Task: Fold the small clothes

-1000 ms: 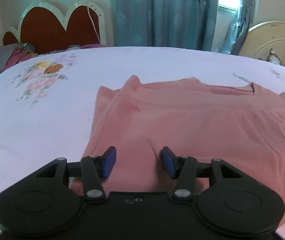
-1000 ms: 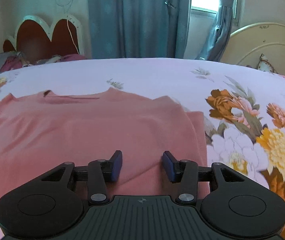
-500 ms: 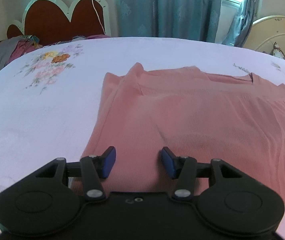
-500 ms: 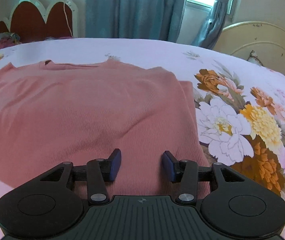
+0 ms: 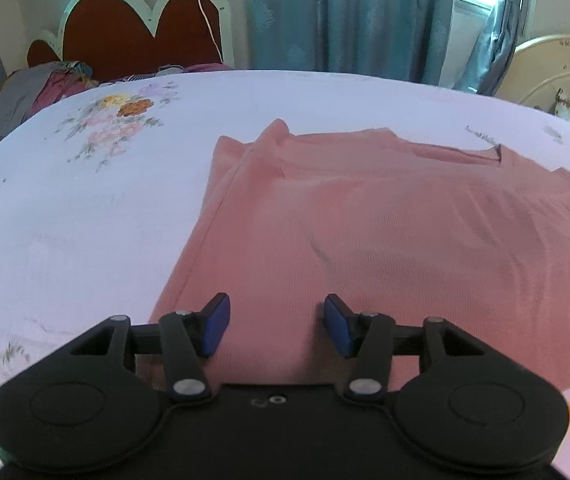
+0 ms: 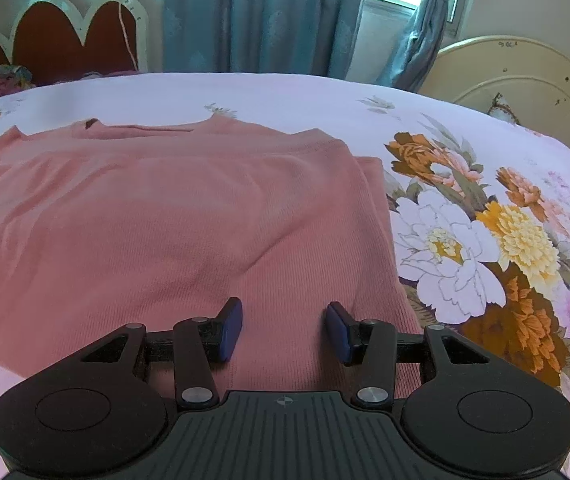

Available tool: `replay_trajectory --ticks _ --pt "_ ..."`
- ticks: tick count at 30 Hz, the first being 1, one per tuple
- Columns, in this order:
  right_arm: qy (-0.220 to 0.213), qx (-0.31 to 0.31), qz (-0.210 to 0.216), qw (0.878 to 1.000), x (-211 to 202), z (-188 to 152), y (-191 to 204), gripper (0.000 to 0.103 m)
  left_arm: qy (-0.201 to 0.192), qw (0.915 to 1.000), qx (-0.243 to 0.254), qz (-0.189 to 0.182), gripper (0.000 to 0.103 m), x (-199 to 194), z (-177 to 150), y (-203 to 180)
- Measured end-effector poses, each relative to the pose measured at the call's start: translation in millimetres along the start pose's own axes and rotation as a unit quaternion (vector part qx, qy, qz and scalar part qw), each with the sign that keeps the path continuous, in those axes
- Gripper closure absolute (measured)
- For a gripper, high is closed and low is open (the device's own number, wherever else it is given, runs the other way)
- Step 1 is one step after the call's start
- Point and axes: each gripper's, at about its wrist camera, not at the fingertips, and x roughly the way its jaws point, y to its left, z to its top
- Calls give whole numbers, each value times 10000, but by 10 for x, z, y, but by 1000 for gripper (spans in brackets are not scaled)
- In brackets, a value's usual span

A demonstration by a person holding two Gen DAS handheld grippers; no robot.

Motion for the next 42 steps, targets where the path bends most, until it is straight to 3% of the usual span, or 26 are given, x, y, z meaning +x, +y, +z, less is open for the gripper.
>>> replay_trajectory --ticks 1,3,5,7,11,13,14,15,19,24,27,31,34,37,42 --pt "19 -10 109 9999 -11 8 -41 52 19 10000 -85 -35 50 -38 -14 3" --pt "71 38 312 9995 -44 36 -126 31 74 9995 -272 -125 50 -109 -43 4" --pt "-72 -4 622 9980 -135 52 -134 21 69 9987 -481 -182 50 -175 -56 -8" --pt "-403 -241 902 9948 -256 89 -56 21 58 9980 -582 -230 50 -220 -53 -65" --pt "-673 -399 1498 9856 -279 281 240 21 103 9976 -662 -201 50 -173 -20 -209" --pt "-674 -510 1700 9818 -220 349 417 33 178 9971 -731 -85 50 -94 -34 -232" --pt "-629 -574 1789 9802 -183 378 518 51 257 9967 -763 -29 50 -52 -49 -227" --pt "-573 -598 1870 9789 -146 404 604 61 330 9964 -785 -5 50 -15 -68 -213" --pt "-468 -659 2015 9762 -20 475 879 62 345 9966 -751 -17 50 -34 -112 -178" --pt "-435 -723 1886 9784 58 497 1149 62 471 9935 -996 -274 48 -164 -154 -64" --pt "-125 -891 1668 9819 266 427 1257 62 600 9904 -1189 -375 44 -214 -178 37" --pt "-82 -941 1586 9828 257 442 1287 62 752 9857 -1432 -475 33 -253 -192 187" --pt "-40 -913 1564 9834 218 477 1290 62 910 9778 -1815 -524 31 -270 -249 339" --pt "-300 -801 1574 9838 57 546 1312 62 1028 9652 -2299 -710 31 -281 -358 508" --pt "-426 -792 1584 9833 -39 609 1374 62 954 9469 -2878 -1070 29 -227 -456 658"
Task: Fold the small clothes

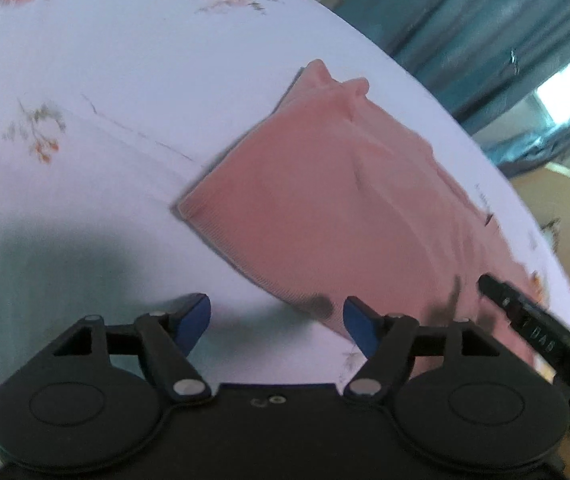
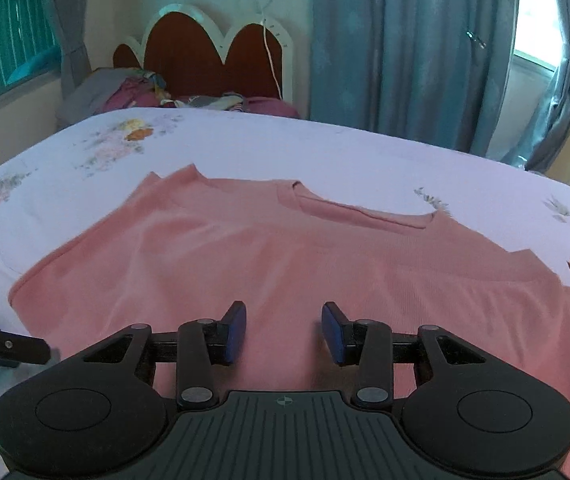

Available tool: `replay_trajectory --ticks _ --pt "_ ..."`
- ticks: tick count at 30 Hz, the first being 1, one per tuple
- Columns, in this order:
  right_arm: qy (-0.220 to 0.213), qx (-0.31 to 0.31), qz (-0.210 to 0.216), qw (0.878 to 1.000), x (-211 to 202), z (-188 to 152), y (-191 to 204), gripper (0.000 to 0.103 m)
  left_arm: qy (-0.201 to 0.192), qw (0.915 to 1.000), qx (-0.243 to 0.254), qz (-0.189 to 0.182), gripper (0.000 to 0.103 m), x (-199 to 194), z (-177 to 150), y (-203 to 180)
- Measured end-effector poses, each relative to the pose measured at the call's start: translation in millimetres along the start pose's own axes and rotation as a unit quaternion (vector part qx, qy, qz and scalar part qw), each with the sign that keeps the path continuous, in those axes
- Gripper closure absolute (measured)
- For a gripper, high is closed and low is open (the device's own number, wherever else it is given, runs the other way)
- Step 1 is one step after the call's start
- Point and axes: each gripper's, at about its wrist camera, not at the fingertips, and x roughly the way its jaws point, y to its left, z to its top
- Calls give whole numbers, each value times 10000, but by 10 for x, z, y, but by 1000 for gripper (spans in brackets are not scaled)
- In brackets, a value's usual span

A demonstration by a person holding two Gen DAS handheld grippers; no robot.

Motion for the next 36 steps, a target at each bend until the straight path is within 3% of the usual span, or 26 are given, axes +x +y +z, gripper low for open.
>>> replay_trajectory --ticks 3,10,15,19,20,23,30,36 --pt "46 92 33 9999 13 4 -4 62 -144 9993 -238 -246 20 49 27 29" --pt "56 95 -121 9999 79 15 -32 62 -649 9912 -821 -815 26 246 131 79" --pt "-3 178 -228 9996 161 60 -84 62 -914 9856 -1031 -976 47 383 248 92" --pt "348 164 -289 9988 359 -46 -92 62 -973 9816 -1233 -1081 73 511 331 143" --pt "364 111 -332 9987 403 -98 -91 62 -969 9813 -1244 -1103 84 534 341 154" --pt "337 125 -374 9987 421 -120 -95 62 -900 9794 -1374 -1173 89 568 332 222" --pt "256 95 -422 9987 444 -157 -84 62 -1117 9791 -1251 -1152 93 428 296 132" --pt "180 169 -145 9996 401 -133 -197 62 -1574 9809 -451 -1051 94 155 319 -301"
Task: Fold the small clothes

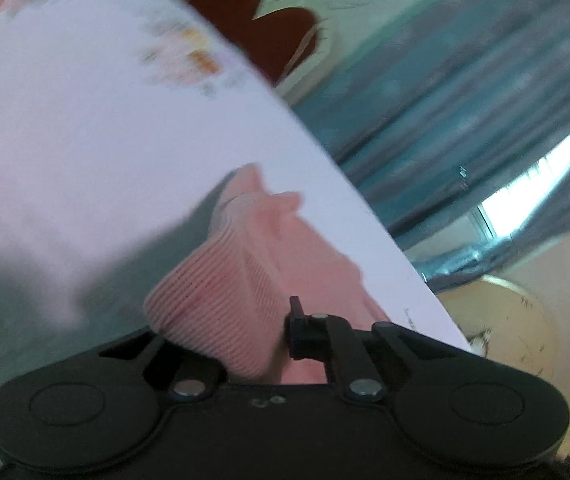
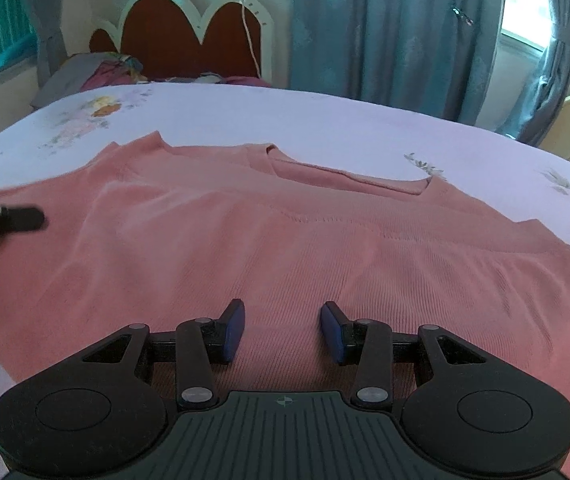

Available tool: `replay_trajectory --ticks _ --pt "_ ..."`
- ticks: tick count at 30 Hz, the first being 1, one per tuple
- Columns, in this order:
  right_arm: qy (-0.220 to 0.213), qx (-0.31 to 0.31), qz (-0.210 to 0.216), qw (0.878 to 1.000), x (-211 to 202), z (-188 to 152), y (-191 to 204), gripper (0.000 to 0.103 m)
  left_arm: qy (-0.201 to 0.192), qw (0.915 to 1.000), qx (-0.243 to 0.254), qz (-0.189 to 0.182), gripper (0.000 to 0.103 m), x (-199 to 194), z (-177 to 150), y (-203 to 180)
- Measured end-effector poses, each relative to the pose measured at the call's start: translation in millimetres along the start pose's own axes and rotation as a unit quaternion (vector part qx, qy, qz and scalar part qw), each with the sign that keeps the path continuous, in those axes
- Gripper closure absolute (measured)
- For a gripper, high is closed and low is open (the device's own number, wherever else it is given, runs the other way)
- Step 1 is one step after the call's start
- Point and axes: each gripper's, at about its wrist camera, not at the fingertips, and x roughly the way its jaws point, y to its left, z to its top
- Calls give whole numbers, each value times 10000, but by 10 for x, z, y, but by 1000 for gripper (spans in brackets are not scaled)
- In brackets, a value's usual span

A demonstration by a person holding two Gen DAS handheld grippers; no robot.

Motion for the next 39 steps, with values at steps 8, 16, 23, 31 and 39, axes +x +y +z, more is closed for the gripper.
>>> replay_trajectory --ticks 8,16,23,31,39 --pt "-399 585 68 9975 -531 -63 -610 62 -45 9834 1726 -551 94 -24 -248 -1207" --pt "-473 1230 -569 9897 -1127 -460 -1554 61 880 9447 2871 -1321 94 416 -1236 -2198" --pt "-441 1719 -711 9816 -1460 -713 -2102 61 1539 9098 3673 -1164 89 652 -2132 -2274" --pt "-498 2243 371 9725 -1343 -423 -2070 61 1829 8902 3993 -1210 52 215 -2049 -2069" --pt "-154 1959 431 9796 -878 -261 -1914 26 1177 9276 3495 -605 51 67 -1395 -1768"
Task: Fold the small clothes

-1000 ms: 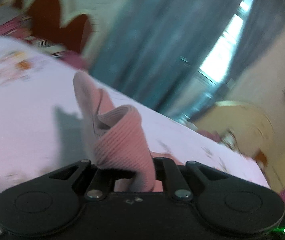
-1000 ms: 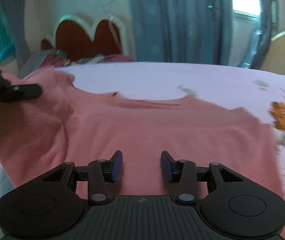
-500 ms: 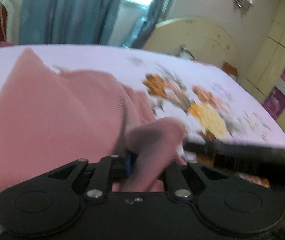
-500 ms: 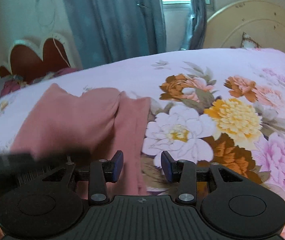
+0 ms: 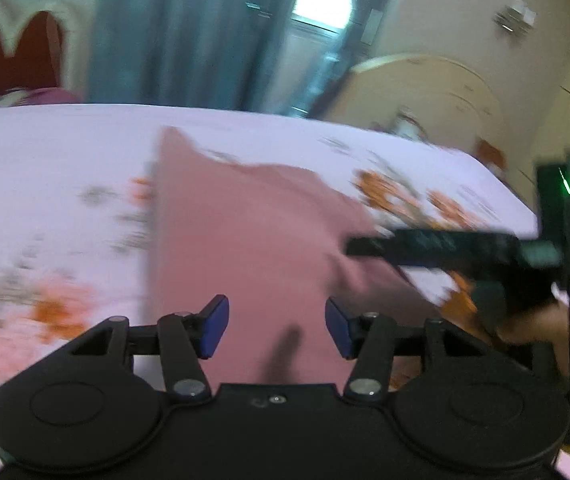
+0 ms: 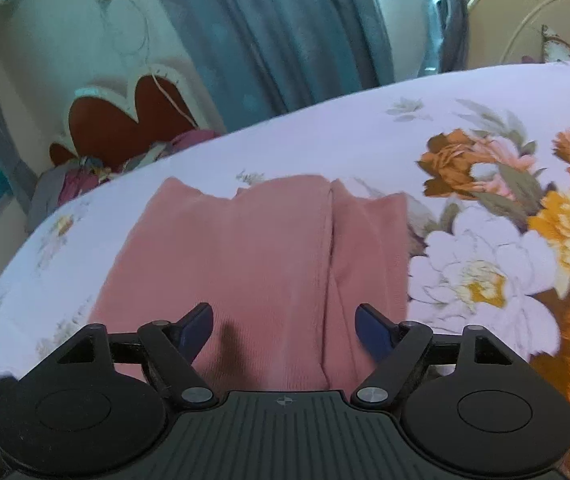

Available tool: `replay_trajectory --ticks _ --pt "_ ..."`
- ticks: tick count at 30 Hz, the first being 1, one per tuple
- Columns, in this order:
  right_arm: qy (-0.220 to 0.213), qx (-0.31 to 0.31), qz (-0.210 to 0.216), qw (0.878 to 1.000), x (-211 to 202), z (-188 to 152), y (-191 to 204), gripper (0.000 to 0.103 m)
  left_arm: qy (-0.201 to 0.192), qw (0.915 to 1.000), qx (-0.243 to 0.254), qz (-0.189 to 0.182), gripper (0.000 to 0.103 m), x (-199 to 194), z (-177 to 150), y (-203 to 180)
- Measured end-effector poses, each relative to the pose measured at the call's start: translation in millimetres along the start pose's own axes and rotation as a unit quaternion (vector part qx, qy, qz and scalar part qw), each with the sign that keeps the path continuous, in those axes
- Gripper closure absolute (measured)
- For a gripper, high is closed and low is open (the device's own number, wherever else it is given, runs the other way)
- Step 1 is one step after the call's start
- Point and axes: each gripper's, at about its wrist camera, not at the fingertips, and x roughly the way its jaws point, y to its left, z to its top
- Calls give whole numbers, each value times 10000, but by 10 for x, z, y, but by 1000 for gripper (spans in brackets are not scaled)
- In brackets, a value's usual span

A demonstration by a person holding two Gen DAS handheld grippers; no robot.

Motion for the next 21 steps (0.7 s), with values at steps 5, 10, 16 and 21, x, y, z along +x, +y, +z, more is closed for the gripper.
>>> replay_trajectory --ticks 5,10,16,21 --pt "161 203 107 9996 124 -18 -124 85 -120 9988 -301 365 51 116 143 273" --pt "146 138 94 9998 72 -9 -124 91 -82 9989 -297 356 51 210 165 345" --pt "-424 -244 -55 9988 -292 96 -8 93 -118 9995 -232 175 51 338 251 265" --pt "-400 -392 -583 9967 -440 -73 -155 93 -67 9999 -51 -82 52 440 210 124"
